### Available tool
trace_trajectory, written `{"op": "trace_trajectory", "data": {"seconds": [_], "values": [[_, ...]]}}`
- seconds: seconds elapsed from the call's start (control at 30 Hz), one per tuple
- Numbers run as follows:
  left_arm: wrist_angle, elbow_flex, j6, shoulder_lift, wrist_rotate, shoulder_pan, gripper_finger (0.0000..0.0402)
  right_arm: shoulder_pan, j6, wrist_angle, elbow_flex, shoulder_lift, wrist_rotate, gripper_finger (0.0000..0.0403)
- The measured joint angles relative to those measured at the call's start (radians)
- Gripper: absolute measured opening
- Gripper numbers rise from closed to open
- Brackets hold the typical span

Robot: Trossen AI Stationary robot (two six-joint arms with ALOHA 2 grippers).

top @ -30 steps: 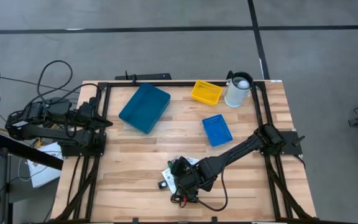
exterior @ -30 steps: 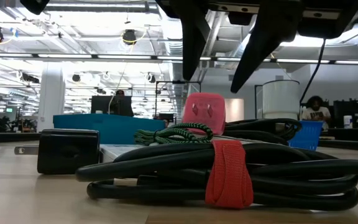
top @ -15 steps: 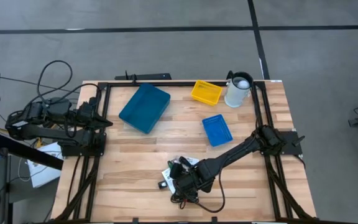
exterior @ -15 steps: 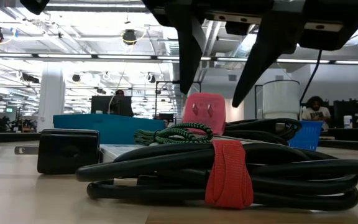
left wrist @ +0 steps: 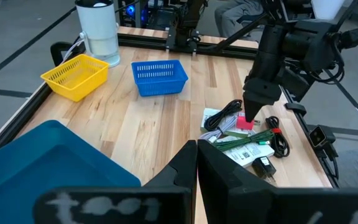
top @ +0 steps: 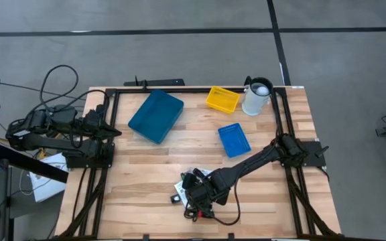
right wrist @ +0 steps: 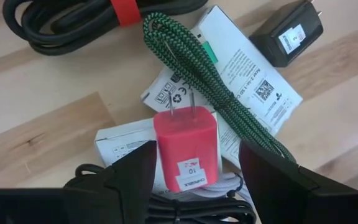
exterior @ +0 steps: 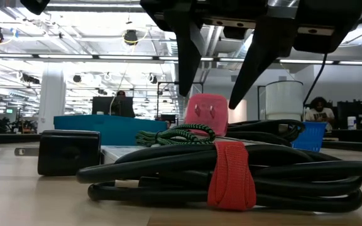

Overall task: Pick and place items into bin
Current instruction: Put the pink charger adapter into the blue bin

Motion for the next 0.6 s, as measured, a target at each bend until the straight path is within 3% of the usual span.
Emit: {"op": "trace_trajectory", "data": {"seconds": [0.6], "values": [[0.000, 0.000, 0.000, 0.000, 0.000, 0.000, 0.0000, -0.013, -0.018, 0.034, -0.031, 0.000, -0.039, 0.0223]]}}
